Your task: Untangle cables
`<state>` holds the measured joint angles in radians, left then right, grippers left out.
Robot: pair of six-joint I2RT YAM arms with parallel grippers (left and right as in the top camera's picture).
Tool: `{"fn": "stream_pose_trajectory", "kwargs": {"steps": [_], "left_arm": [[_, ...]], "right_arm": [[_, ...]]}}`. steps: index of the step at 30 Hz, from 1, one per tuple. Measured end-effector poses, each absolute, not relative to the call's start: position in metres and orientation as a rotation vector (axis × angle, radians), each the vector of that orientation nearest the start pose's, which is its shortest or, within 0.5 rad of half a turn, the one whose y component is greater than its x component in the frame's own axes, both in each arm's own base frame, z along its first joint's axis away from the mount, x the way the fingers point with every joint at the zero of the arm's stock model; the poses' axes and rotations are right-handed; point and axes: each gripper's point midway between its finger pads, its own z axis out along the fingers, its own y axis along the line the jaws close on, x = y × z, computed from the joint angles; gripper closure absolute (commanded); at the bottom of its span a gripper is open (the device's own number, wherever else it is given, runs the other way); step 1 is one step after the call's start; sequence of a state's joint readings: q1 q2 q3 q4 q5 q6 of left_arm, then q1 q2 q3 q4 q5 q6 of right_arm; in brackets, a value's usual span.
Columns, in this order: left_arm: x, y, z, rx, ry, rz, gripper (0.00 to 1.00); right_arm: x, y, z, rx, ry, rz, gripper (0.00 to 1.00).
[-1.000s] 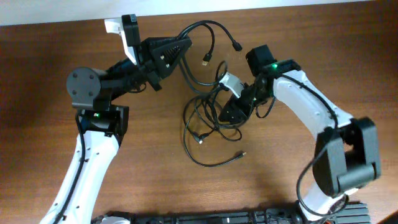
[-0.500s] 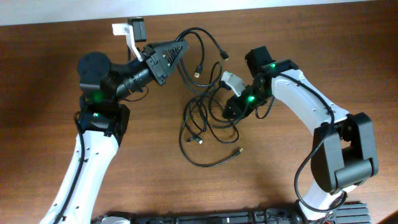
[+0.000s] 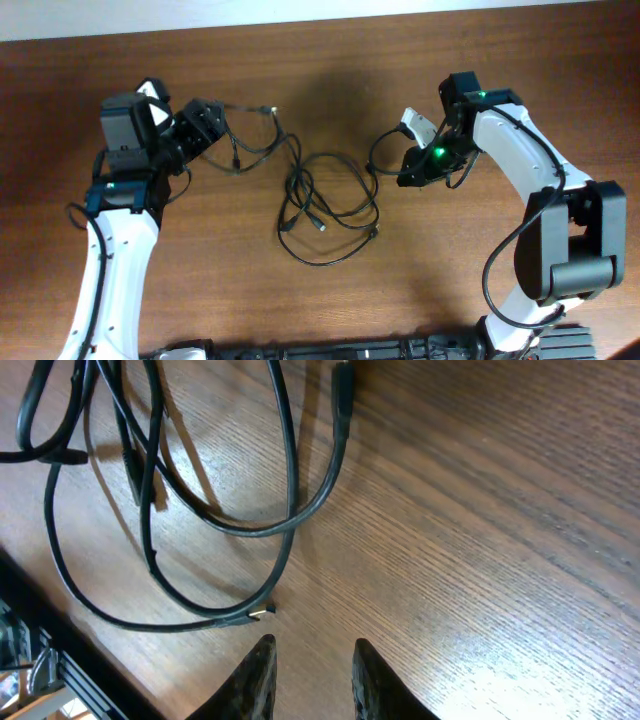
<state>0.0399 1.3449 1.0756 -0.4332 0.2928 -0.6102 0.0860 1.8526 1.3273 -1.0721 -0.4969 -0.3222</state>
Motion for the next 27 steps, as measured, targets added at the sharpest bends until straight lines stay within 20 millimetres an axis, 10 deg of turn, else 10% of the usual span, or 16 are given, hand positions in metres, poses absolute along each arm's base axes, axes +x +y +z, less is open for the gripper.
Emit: {"fn": "stream_pose_trajectory", "kwargs": {"steps": [18,27], "left_arm": [[0.347,0.021,0.158,-0.828,2.431,-0.164,0.01],[0.348,-0.040,0.165,-0.504,2.525,-0.521,0.00]], "right_arm": [[0.321,0.110,0.071,-0.606,2.954,0.765,0.76],[0.324,0.110,0.071,-0.618,2.938,0.759,0.68]]}}
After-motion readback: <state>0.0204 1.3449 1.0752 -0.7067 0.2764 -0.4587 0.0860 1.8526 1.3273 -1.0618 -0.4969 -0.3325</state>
